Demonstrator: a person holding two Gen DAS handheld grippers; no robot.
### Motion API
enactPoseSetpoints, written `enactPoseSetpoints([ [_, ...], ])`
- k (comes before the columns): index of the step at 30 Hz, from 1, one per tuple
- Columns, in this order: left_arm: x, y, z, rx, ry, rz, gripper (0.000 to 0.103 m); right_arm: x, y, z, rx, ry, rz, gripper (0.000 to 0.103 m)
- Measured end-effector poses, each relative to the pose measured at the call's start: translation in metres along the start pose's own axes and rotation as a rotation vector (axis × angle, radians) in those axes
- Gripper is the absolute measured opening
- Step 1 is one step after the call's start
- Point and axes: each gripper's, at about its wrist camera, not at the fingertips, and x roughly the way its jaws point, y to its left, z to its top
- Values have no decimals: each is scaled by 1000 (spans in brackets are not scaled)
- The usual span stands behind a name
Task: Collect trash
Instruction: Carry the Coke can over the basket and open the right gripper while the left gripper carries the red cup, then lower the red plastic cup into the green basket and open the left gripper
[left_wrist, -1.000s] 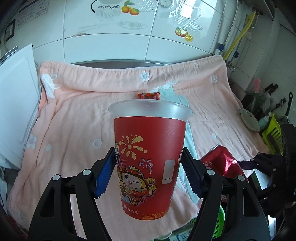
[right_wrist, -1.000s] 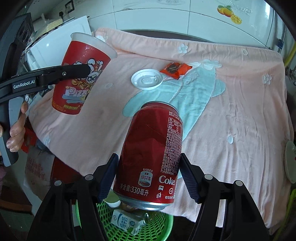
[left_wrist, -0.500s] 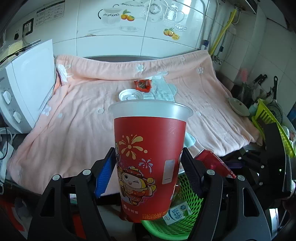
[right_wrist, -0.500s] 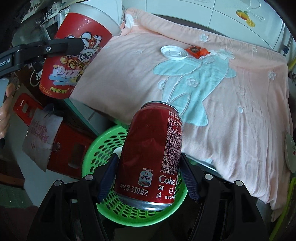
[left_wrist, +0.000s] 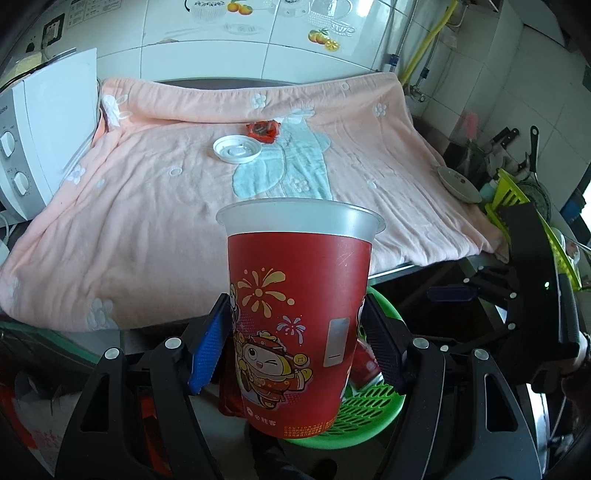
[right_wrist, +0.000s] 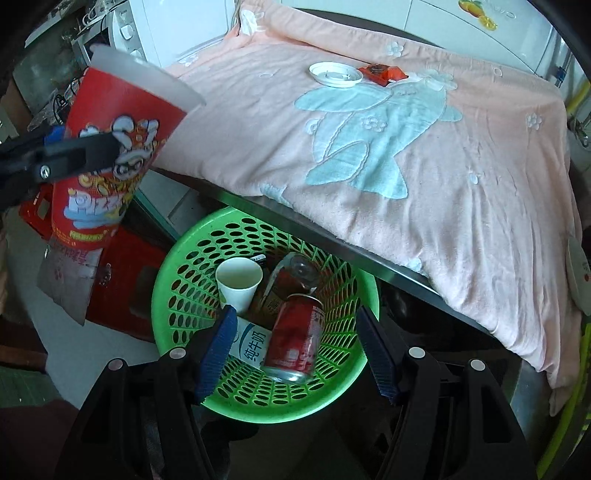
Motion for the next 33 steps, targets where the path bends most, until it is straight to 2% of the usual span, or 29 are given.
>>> enactPoseSetpoints([
  [11,32,-24,-25,20,103,-35,70,-20,-20,-10,63,-44,-21,69],
  [21,59,-33,-43,56,203,-8,71,-20,-25,-14,90,-49,-17,69],
  [26,63,-33,-47,68,230,-2,75,-21,-25,-12,92,-53,-16,69],
  [33,58,-27,-43,55,217,1,78,-23,-24,-8,88,-61,-18,69],
])
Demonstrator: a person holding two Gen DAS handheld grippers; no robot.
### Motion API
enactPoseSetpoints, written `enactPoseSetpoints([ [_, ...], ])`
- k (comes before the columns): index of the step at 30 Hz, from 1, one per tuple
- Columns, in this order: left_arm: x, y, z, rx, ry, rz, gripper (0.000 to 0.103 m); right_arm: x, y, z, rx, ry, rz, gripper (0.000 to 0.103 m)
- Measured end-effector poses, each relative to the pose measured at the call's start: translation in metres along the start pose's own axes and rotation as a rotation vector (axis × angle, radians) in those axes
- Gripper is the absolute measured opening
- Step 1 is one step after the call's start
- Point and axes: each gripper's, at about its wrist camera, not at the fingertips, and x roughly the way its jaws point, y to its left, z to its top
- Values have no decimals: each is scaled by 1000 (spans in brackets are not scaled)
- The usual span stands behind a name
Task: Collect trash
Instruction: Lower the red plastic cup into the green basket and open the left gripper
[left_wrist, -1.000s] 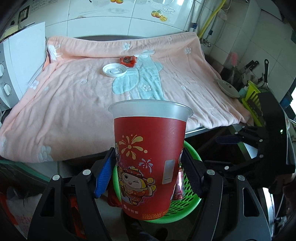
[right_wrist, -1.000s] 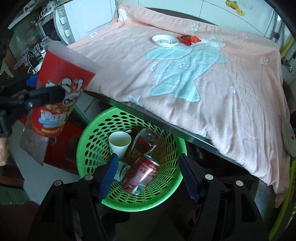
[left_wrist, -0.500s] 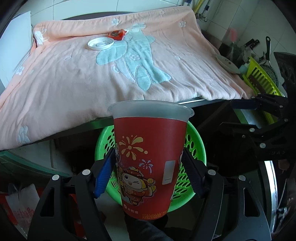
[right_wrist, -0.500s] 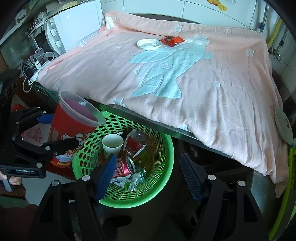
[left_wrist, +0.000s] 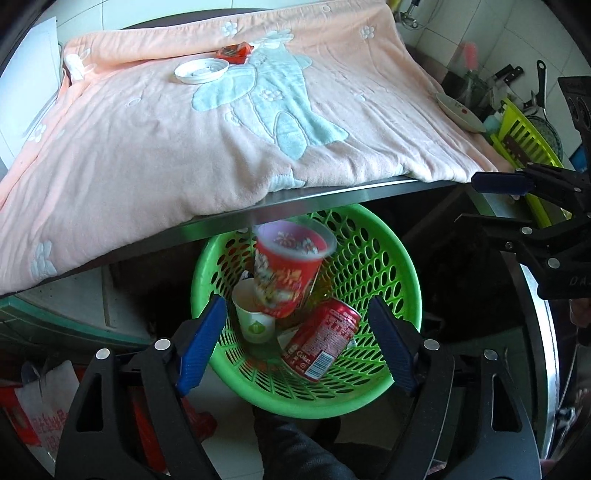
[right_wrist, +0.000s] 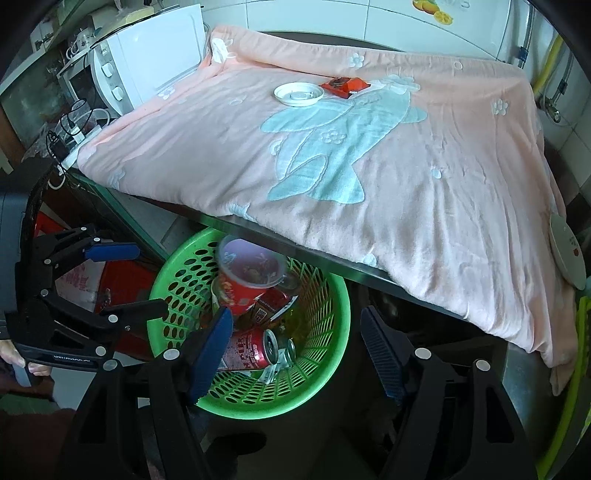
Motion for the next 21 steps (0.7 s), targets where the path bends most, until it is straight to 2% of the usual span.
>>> enactPoseSetpoints([
  [17,-22,27,29,-44,-70,28,80,10,-9,26,21,-4,-7,69],
  [21,-27,35,42,-45,-96,49,82,13,-15,37,38,-23,-13,77],
])
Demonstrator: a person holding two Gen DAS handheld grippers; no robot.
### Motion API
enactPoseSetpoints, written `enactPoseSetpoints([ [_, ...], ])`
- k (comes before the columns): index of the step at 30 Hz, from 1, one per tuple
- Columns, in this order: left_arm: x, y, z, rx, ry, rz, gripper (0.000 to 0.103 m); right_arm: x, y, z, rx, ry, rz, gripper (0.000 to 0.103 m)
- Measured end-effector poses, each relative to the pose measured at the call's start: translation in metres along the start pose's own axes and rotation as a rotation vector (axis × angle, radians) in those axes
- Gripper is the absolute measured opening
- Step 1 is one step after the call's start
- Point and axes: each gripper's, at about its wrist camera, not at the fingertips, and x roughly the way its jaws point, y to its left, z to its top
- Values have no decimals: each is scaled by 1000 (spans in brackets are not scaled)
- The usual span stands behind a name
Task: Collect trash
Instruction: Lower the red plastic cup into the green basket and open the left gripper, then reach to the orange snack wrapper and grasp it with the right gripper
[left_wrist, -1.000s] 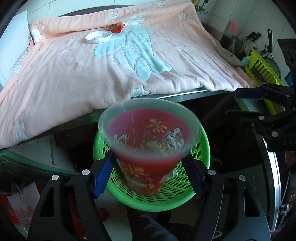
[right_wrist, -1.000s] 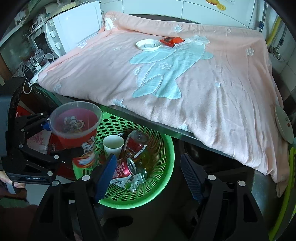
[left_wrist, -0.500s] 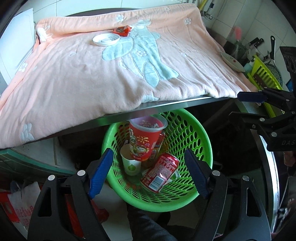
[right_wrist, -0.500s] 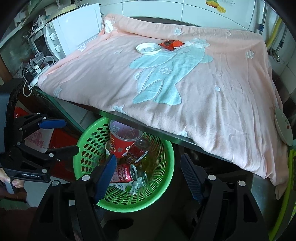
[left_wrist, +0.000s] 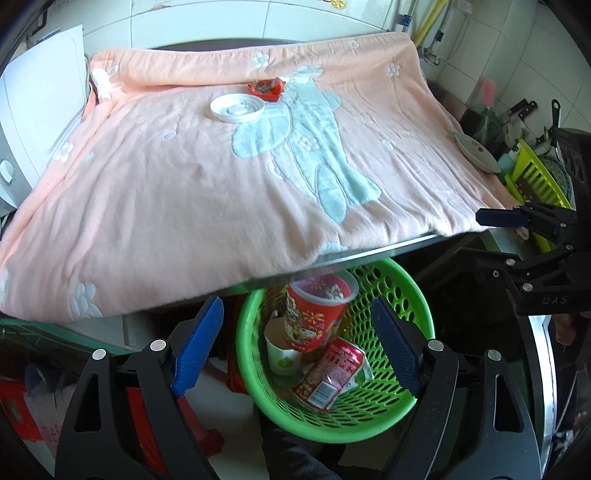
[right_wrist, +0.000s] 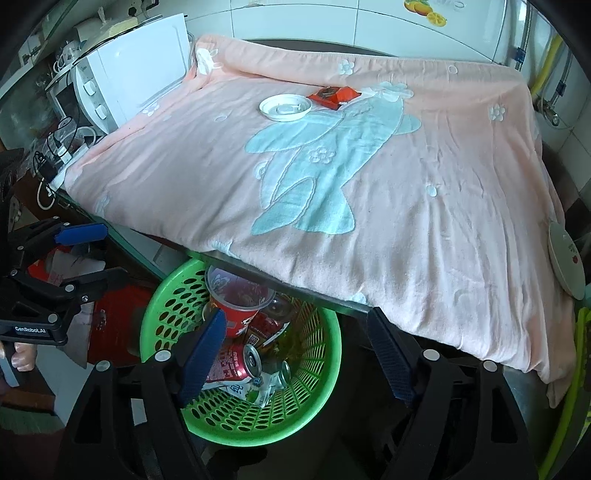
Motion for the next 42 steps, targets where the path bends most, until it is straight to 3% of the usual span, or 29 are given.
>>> enactPoseSetpoints([
  [11,-2,29,47,-9,-64,62,86,18,-17,53,19,-15,-18,80],
  [20,7,70,91,-66,-108,91,86,60,-37,144,96,-11,-16,80],
  [32,45,121,128,-95,-81,70,87,147,-64,288,257,12,40,80],
  [42,68,155,149,-111,-60,66,87,229,-81,341,337,78,-34,80],
])
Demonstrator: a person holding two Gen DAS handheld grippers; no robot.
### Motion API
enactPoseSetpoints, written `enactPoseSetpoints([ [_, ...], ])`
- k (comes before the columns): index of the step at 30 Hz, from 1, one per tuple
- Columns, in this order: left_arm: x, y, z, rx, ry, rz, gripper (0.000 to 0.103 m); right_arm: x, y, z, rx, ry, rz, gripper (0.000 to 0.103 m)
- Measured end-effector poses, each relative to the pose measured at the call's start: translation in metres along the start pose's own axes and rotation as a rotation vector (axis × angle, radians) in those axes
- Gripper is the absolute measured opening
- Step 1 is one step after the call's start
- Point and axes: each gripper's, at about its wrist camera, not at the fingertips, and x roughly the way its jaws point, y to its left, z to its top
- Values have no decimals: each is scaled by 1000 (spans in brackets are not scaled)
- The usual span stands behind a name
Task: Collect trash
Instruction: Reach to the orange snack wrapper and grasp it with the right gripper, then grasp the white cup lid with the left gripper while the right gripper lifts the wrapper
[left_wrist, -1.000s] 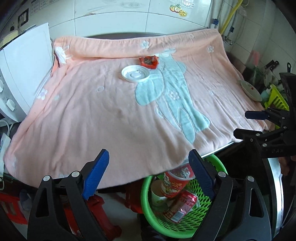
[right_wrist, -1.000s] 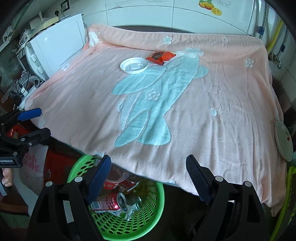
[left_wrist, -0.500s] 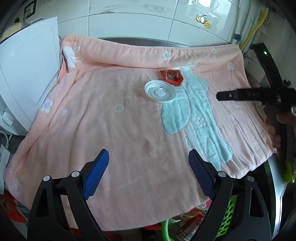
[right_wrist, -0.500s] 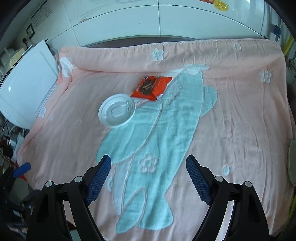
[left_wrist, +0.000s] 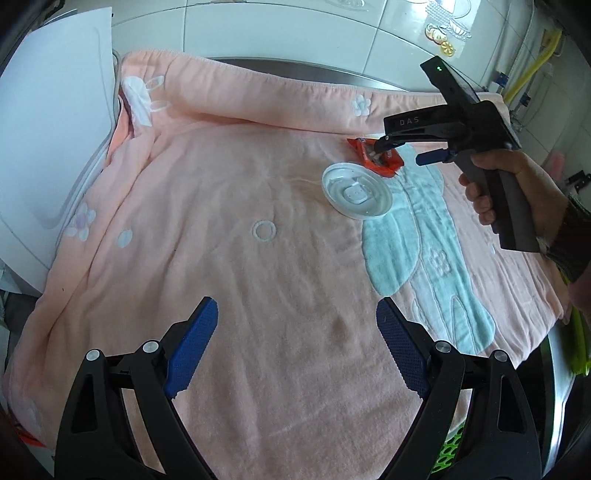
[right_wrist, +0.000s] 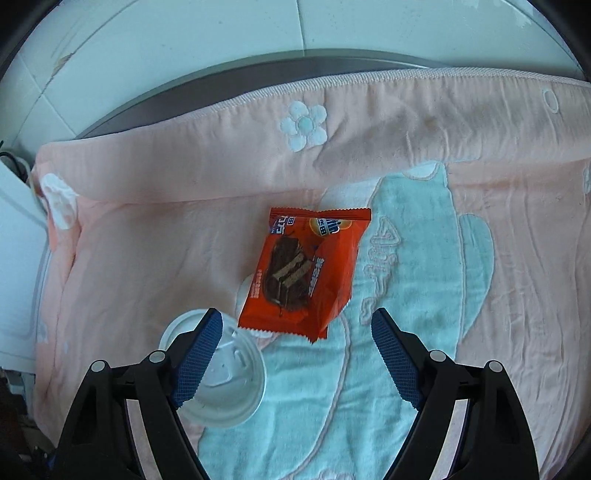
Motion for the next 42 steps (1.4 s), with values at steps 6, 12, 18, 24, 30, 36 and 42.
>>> enactPoseSetpoints([
  [6,10,5,10,2,4,2,86,26,-3,14,17,26,-13,79],
  [12,20,4,23,11,4,1,84,41,-5,19,7,44,-34,62],
  [18,37,3,46,-3,17,-32,74,33,-6,9,-44,31,-36,48],
  [24,63,-12,73,23,37,-64,65,6,-19,-10,-96,9,-43,44],
  [30,98,-22,97,29,77,-82,57,-28,-34,-36,-137,-14,-29,44],
  [36,126,-27,112,20,114,-100,50,-61,-35,-69,-182,-45,-24,44],
  [42,147,-33,116,33,152,-108,45,-87,-36,-109,-207,-54,-10,45],
])
